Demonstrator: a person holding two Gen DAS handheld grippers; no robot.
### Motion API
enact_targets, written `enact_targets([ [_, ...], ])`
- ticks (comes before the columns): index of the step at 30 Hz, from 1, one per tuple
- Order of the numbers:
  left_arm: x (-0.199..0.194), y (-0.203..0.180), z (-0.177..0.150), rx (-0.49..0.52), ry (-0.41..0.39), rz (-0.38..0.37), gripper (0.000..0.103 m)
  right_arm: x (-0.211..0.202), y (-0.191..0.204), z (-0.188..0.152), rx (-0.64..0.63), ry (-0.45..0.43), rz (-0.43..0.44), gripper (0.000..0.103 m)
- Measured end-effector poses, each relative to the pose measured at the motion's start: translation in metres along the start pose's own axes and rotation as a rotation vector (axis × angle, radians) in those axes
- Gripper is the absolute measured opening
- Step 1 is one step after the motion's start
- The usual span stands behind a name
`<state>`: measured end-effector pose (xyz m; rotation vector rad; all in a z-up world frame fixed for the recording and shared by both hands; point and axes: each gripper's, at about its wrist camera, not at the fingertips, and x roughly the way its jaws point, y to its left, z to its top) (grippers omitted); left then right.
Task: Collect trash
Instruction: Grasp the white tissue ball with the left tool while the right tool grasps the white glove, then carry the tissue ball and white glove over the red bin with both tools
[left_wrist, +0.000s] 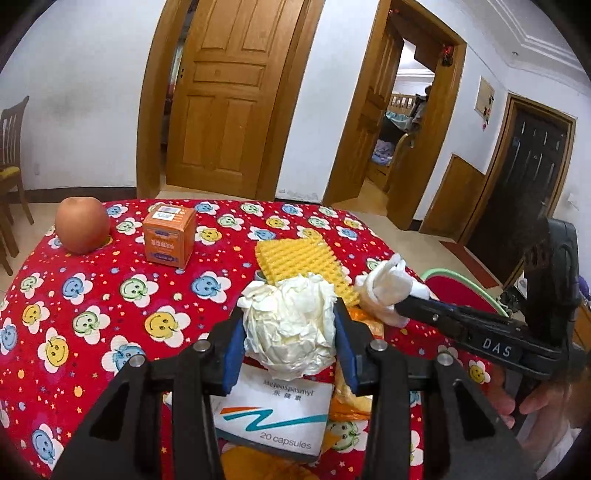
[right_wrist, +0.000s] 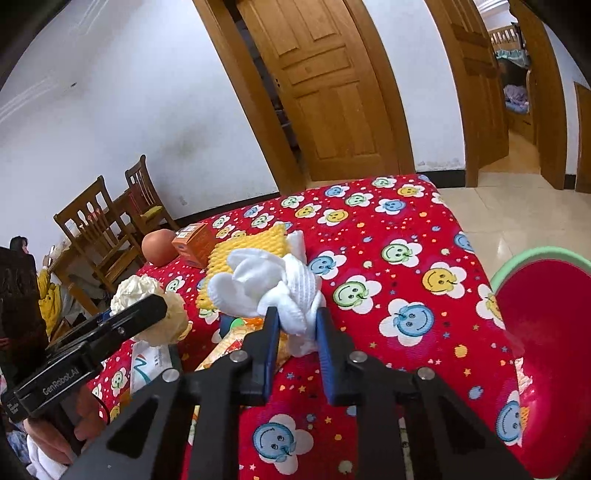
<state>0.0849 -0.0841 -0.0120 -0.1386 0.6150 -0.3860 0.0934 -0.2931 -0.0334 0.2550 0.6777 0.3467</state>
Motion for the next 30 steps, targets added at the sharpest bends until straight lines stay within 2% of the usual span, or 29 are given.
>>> enact_targets([
  [7,0.001,-0.007,-0.001,0.033,0.002,-0.002,0.044,-0.006,-0.009,-0.001,0.033,-0.009,-0.011,0.022],
  [19,-0.004,-0.006,-0.002,0.020,-0.014,-0.016,0.044,-0.025,-0.026,-0.004,0.070,-0.036,-0.002,0.022],
  [30,-0.006,-0.033,-0.002,0.080,-0.033,-0.029,0.044,-0.033,-0.031,-0.006,0.078,-0.047,0.006,0.022],
])
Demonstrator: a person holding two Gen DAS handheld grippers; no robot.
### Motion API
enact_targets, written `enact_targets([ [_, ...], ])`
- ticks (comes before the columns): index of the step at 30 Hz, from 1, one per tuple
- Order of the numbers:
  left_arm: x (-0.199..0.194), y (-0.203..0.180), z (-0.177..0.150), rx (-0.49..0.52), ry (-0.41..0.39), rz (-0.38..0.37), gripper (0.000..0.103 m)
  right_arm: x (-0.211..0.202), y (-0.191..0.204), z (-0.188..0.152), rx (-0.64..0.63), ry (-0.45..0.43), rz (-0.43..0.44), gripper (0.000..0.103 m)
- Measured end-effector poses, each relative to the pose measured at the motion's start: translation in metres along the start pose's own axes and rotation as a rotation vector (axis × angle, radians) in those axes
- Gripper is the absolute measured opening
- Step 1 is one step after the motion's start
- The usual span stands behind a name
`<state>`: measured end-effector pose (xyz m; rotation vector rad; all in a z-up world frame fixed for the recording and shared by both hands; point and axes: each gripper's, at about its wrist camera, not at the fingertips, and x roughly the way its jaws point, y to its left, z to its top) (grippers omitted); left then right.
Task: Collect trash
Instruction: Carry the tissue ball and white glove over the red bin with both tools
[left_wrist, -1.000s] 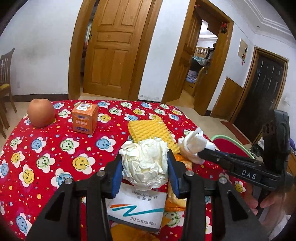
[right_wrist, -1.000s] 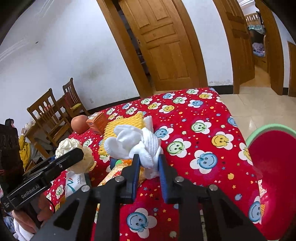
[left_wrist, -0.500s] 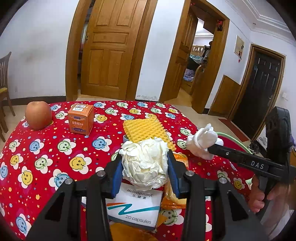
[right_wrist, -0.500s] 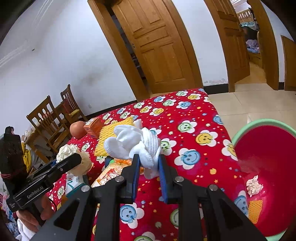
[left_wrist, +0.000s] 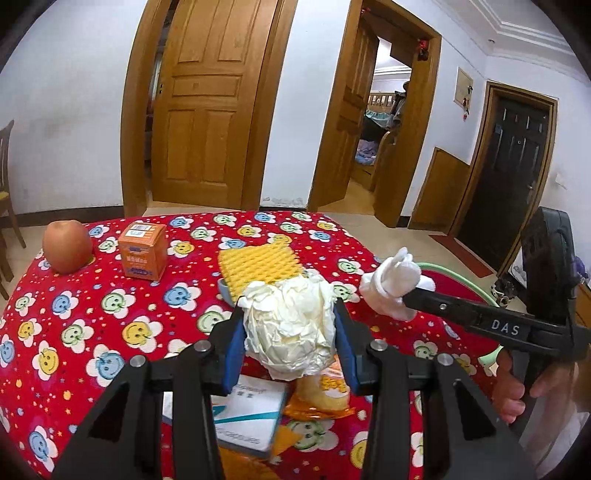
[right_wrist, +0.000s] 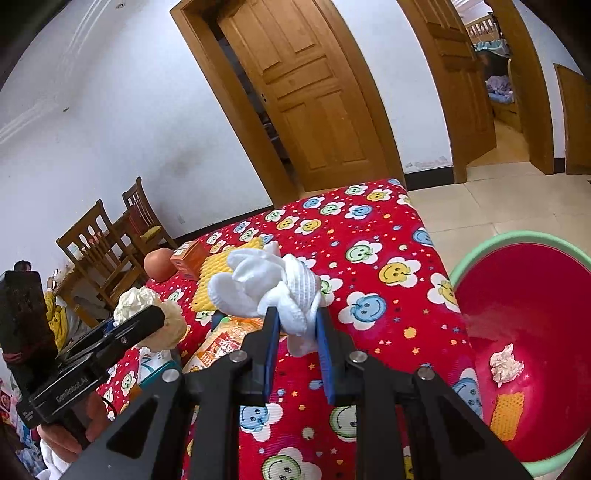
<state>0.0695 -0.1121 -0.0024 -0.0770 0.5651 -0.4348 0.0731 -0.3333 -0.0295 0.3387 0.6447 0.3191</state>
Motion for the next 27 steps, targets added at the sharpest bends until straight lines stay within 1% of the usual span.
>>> enact_targets([
  [8,0.005,-0.024,0.008,0.013,0.000,-0.039,0.044,-0.011,-0.008,0.004,-0.003,-0.024,-0.009,0.022],
  [13,0.009,-0.044,0.013,0.032,0.000,-0.058,0.044,-0.023,-0.025,0.006,0.024,-0.044,-0.022,0.022],
  [19,0.014,-0.073,0.020,0.058,0.008,-0.112,0.044,-0.046,-0.052,0.007,0.069,-0.080,-0.043,0.022],
  [23,0.022,-0.099,0.027,0.082,0.011,-0.150,0.044,-0.061,-0.070,0.004,0.104,-0.102,-0.061,0.023],
  [27,0.034,-0.129,0.032,0.099,0.029,-0.204,0.044,-0.078,-0.090,-0.001,0.145,-0.124,-0.088,0.023],
])
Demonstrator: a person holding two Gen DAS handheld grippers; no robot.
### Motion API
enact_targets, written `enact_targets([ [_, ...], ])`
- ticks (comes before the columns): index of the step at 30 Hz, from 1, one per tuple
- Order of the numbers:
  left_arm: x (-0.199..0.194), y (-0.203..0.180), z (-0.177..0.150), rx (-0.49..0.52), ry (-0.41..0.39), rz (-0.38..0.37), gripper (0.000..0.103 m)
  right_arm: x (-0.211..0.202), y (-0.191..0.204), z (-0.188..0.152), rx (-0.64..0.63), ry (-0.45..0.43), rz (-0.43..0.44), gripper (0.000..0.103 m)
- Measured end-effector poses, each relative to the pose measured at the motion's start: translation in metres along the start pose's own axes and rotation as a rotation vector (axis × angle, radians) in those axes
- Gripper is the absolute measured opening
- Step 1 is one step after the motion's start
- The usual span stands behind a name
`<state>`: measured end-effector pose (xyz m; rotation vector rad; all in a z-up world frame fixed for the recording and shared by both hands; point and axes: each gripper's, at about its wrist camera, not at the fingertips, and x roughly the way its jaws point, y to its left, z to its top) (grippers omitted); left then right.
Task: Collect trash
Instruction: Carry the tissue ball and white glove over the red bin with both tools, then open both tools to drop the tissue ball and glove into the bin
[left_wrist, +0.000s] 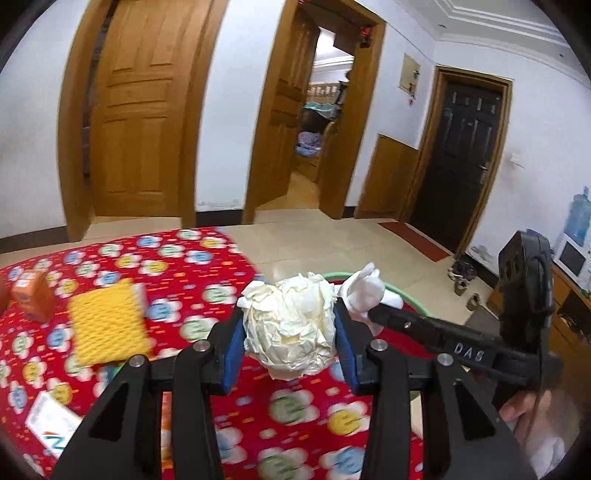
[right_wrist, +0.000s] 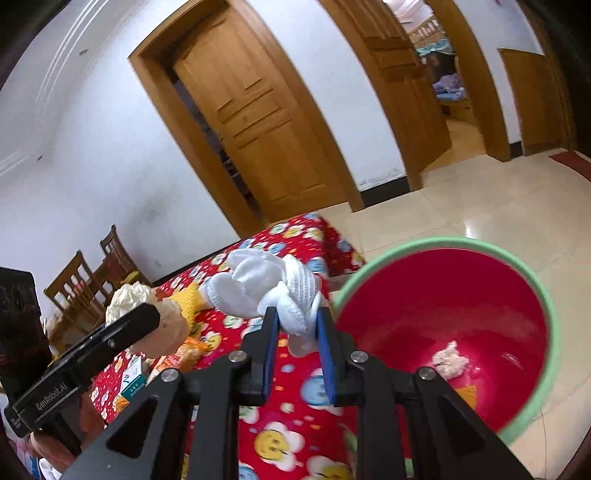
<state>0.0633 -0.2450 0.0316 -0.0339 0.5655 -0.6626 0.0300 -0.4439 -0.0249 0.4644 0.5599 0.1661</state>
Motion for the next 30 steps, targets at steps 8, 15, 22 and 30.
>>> enact_targets([
  [8,0.040,-0.049,0.004,0.044,0.035,-0.073,0.044,-0.025,-0.047,-0.009,0.069,-0.010,-0.076,0.023],
  [15,0.083,-0.066,-0.003,0.044,0.088,-0.082,0.044,-0.033,-0.074,-0.013,0.088,0.007,-0.121,0.024],
  [22,0.091,-0.067,-0.020,0.015,0.103,-0.094,0.044,-0.021,-0.081,-0.023,0.077,0.057,-0.171,0.024],
  [30,0.085,-0.070,-0.022,0.028,0.083,-0.062,0.045,-0.005,-0.069,-0.027,0.015,0.076,-0.200,0.024],
])
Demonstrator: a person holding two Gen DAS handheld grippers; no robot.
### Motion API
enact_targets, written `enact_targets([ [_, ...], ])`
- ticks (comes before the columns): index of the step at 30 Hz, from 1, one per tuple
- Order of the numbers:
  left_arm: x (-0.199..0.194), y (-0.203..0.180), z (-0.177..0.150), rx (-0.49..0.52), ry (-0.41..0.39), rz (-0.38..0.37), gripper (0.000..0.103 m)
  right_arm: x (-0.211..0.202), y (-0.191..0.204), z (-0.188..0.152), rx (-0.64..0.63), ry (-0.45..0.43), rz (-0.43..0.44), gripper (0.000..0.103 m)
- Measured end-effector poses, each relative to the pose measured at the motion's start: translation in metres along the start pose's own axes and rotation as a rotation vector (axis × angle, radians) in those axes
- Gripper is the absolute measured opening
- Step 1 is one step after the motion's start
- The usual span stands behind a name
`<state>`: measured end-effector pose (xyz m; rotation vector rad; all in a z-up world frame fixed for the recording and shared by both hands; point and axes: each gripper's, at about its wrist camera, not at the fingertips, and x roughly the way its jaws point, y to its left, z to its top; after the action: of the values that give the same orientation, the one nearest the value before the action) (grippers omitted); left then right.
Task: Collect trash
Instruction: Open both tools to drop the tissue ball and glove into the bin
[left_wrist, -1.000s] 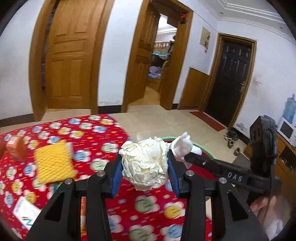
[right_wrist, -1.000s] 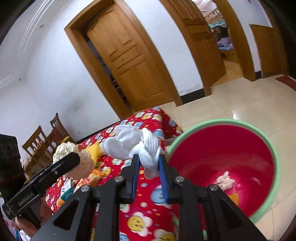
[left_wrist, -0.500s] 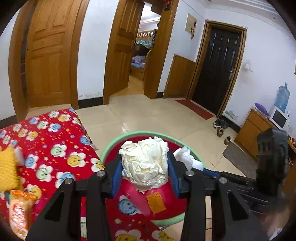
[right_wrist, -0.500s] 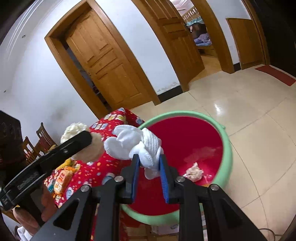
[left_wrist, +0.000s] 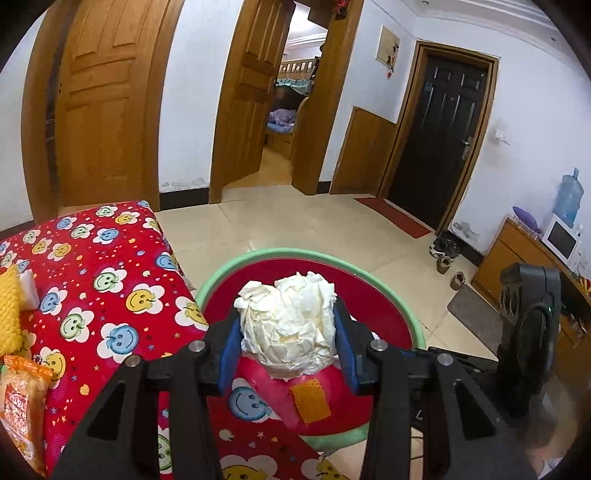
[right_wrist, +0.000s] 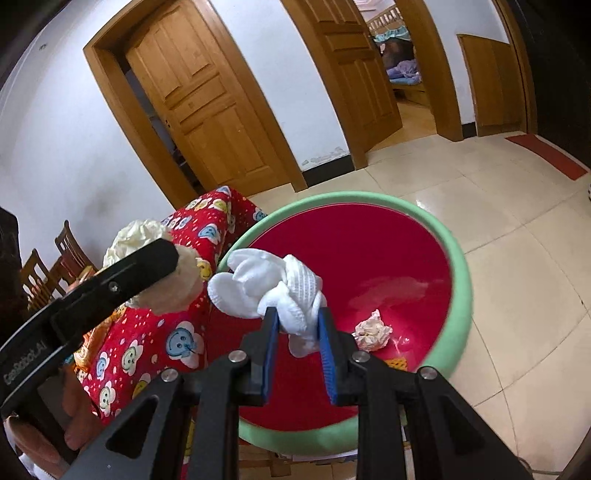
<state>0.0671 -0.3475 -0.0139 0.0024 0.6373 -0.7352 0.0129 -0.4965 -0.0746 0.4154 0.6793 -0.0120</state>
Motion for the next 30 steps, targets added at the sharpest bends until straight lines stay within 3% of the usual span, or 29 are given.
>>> enact_targets([
  [11,0.002,0.003,0.001,-0.012,0.007,0.000,0.051,-0.005,0.000,-0.005,-0.013,-0.003,-0.018,0.027],
  [13,0.000,0.003,0.001,-0.019,0.001,0.007,0.052,-0.006,-0.003,-0.004,0.005,-0.007,-0.016,0.030],
  [17,-0.002,0.002,-0.001,-0.019,-0.003,0.009,0.058,-0.011,-0.007,-0.004,0.030,-0.037,-0.017,0.053],
  [21,-0.001,0.001,-0.001,-0.014,0.005,0.006,0.071,-0.020,-0.009,-0.003,0.035,-0.075,-0.032,0.062],
  [25,-0.001,0.003,0.000,-0.024,0.006,0.004,0.082,-0.019,-0.013,-0.001,0.064,-0.071,-0.018,0.064],
  [30,0.000,0.002,-0.001,-0.028,0.020,0.010,0.085,-0.015,-0.014,-0.002,0.075,-0.054,-0.017,0.064],
])
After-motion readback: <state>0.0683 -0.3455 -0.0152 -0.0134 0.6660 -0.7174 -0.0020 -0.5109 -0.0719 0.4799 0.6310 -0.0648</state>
